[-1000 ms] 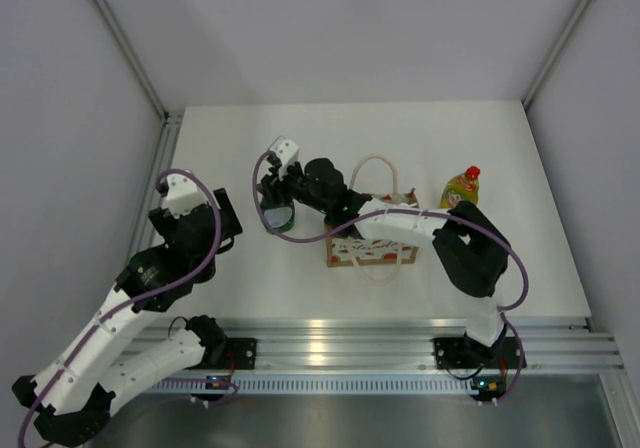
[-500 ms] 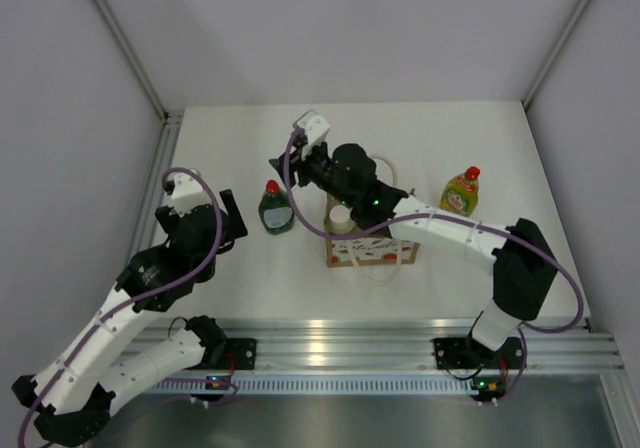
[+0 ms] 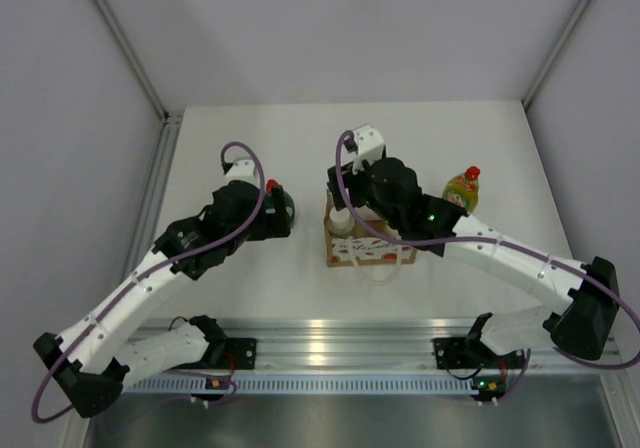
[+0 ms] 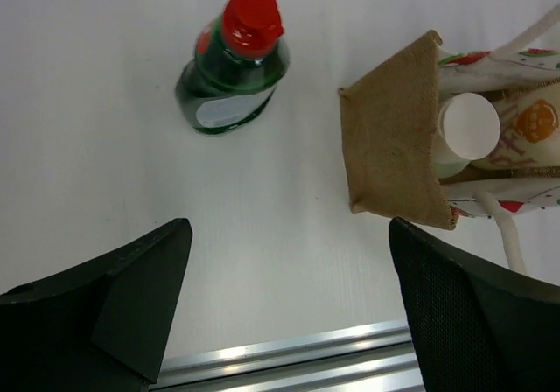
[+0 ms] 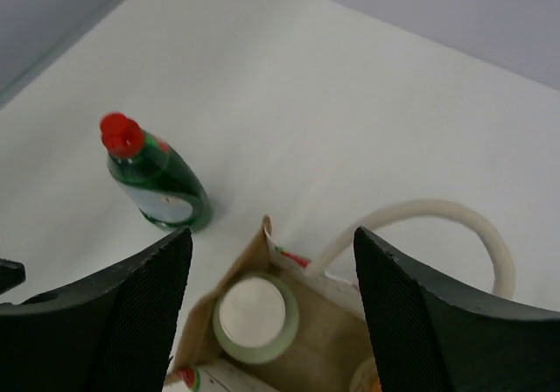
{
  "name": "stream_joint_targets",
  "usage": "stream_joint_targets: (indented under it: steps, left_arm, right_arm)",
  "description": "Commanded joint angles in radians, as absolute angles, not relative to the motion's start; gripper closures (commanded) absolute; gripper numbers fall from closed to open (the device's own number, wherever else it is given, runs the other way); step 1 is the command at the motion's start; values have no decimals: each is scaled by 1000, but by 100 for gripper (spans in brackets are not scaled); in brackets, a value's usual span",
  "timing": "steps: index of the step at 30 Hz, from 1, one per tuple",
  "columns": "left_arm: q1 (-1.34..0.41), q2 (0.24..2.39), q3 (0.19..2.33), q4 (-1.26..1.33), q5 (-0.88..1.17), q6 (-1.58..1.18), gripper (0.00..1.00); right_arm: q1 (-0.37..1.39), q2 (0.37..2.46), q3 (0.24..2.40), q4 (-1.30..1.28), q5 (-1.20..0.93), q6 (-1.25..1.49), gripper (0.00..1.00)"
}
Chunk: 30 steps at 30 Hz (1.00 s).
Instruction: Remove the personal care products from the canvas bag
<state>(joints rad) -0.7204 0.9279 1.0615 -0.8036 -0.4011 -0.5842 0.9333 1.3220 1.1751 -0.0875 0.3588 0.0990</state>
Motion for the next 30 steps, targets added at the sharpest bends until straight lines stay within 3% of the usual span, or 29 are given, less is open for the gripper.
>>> stream_joint_targets:
  steps: [1,15,30]
  left_arm:
    - [-721,1018,1117,-730,-233,-609,2]
    - [-721,1177,1106,-595,-130,-661,2]
    - [-721,1074,1002,-600,-213,-615,2]
  right_arm:
    - [927,1263,1152,-294,382,143,27]
    - [925,1359,1089,-327,227,135,28]
    - [914,1583,1121,-250,149,120,27]
